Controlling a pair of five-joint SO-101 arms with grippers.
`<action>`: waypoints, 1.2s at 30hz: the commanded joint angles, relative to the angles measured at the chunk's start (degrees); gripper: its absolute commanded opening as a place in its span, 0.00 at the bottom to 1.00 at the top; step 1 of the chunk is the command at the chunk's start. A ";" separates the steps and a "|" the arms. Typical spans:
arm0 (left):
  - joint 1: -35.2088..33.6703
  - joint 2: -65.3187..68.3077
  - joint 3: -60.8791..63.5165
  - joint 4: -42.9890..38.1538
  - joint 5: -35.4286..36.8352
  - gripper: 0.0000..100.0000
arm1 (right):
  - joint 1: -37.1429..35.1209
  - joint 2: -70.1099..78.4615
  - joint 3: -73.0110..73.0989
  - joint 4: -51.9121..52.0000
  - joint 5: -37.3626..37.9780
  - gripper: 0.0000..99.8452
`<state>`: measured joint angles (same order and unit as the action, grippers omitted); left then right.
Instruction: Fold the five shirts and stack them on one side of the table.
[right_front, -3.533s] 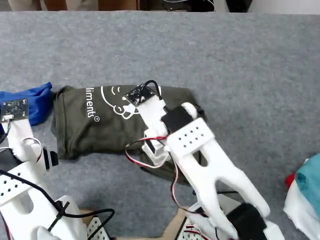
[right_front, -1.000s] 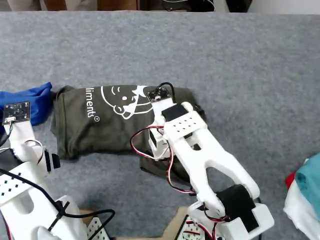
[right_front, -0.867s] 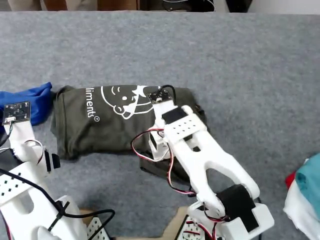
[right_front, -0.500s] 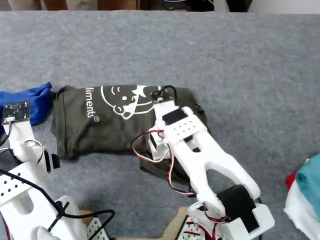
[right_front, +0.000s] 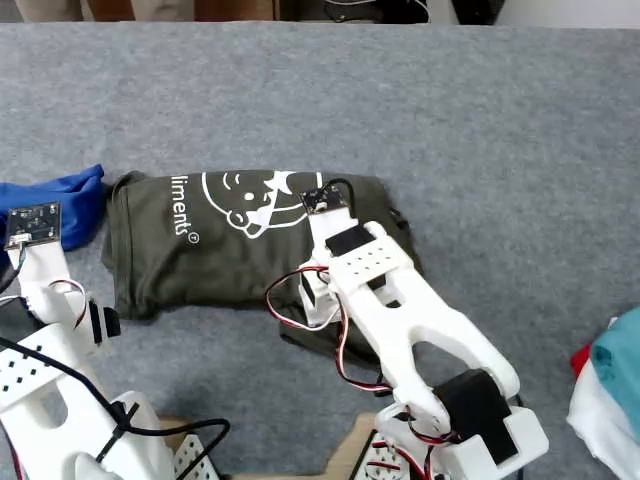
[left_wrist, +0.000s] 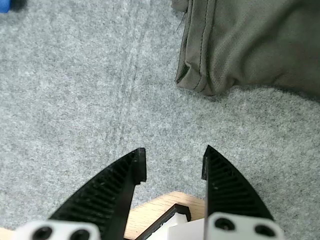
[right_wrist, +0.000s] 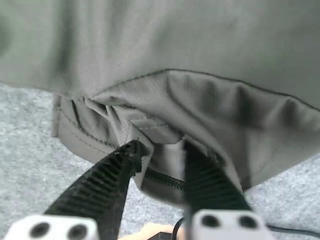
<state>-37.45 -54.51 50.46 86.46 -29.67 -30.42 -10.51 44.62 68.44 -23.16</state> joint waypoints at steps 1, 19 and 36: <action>0.53 -0.84 -0.26 0.44 -0.26 0.19 | 0.84 -2.51 -0.04 -0.26 -0.53 0.07; 0.62 -0.84 -0.26 0.44 -0.44 0.19 | 0.40 -3.82 -1.19 2.37 -0.09 0.01; 0.62 -0.84 -0.35 0.44 -0.53 0.19 | -15.16 -12.88 -4.09 11.87 3.78 0.01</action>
<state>-37.45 -54.51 50.46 86.46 -29.67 -43.78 -21.23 41.01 81.63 -21.49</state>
